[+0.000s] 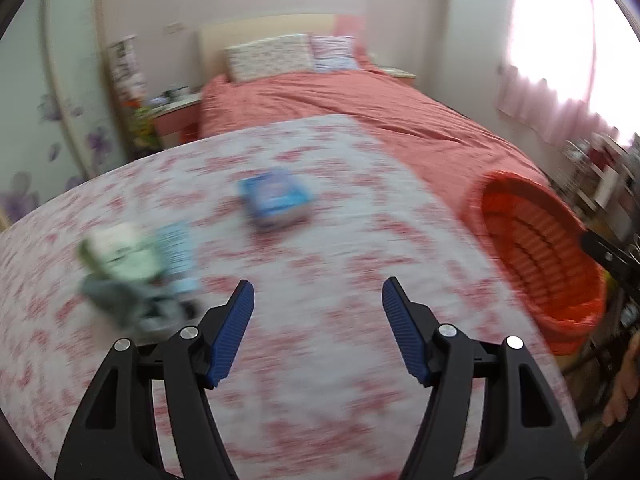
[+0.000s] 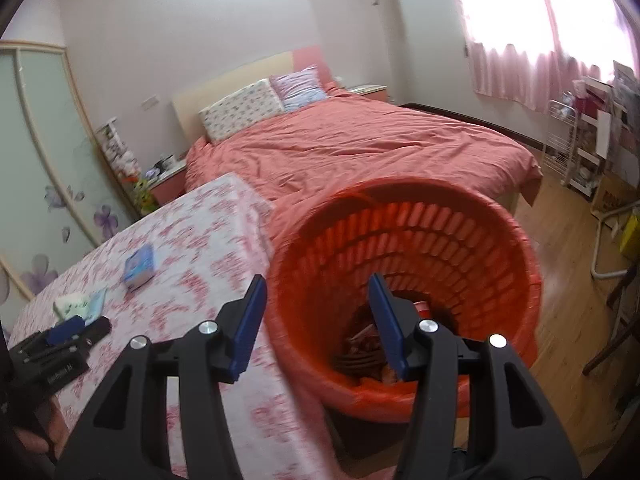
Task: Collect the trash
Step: 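Grasp the grey-green sock with left tool while right tool grasps the blue lotion tube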
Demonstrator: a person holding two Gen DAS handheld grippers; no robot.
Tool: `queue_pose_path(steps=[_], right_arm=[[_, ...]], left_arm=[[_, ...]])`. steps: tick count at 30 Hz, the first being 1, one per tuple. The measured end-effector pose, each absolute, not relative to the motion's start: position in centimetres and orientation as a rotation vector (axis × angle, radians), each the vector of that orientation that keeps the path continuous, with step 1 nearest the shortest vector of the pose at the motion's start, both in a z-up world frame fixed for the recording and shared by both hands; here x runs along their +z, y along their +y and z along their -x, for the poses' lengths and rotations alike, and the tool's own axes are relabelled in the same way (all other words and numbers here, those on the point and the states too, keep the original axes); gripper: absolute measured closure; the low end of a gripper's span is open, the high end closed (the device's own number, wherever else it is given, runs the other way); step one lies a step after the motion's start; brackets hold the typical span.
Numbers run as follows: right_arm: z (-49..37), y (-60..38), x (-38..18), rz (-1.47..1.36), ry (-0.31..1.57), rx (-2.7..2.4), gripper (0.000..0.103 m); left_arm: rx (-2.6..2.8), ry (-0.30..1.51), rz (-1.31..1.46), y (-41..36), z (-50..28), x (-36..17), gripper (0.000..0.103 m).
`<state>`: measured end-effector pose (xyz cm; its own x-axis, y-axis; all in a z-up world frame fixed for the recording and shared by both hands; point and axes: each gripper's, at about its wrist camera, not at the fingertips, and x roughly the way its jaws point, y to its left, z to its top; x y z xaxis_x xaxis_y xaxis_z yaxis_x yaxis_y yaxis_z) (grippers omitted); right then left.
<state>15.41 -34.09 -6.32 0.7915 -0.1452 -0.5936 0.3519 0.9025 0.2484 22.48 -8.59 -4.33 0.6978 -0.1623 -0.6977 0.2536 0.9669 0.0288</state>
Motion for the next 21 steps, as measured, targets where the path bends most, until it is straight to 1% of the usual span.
queue_pose_path(steps=[2, 4, 7, 11, 17, 19, 21], right_arm=[[-15.7, -32.9, -6.2, -0.343, 0.609, -0.254, 0.050], [-16.2, -31.5, -6.2, -0.329, 0.618, -0.233, 0.050], [-17.1, -29.4, -6.4, -0.312, 0.638, -0.197, 0.050], [-18.1, -26.9, -6.8, -0.291, 0.661, -0.162, 0.050], [-19.2, -24.1, -7.2, -0.261, 0.688, -0.121, 0.050], [-19.5, -23.4, -7.3, -0.253, 0.694, -0.111, 0.050], [-19.8, -22.7, -7.3, -0.242, 0.700, -0.099, 0.050]], left_arm=[[-0.174, 0.765, -0.099, -6.3, -22.8, -4.3, 0.031], [-0.104, 0.759, -0.065, -3.6, -23.1, -4.4, 0.030], [-0.019, 0.764, -0.036, -0.5, -23.9, -4.8, 0.025], [0.020, 0.805, 0.008, 1.9, -25.2, -6.0, 0.024], [0.042, 0.854, 0.034, 2.9, -26.9, -7.7, 0.024], [0.040, 0.862, 0.049, 3.4, -27.2, -8.2, 0.031], [0.020, 0.876, 0.070, 3.9, -27.1, -8.5, 0.049]])
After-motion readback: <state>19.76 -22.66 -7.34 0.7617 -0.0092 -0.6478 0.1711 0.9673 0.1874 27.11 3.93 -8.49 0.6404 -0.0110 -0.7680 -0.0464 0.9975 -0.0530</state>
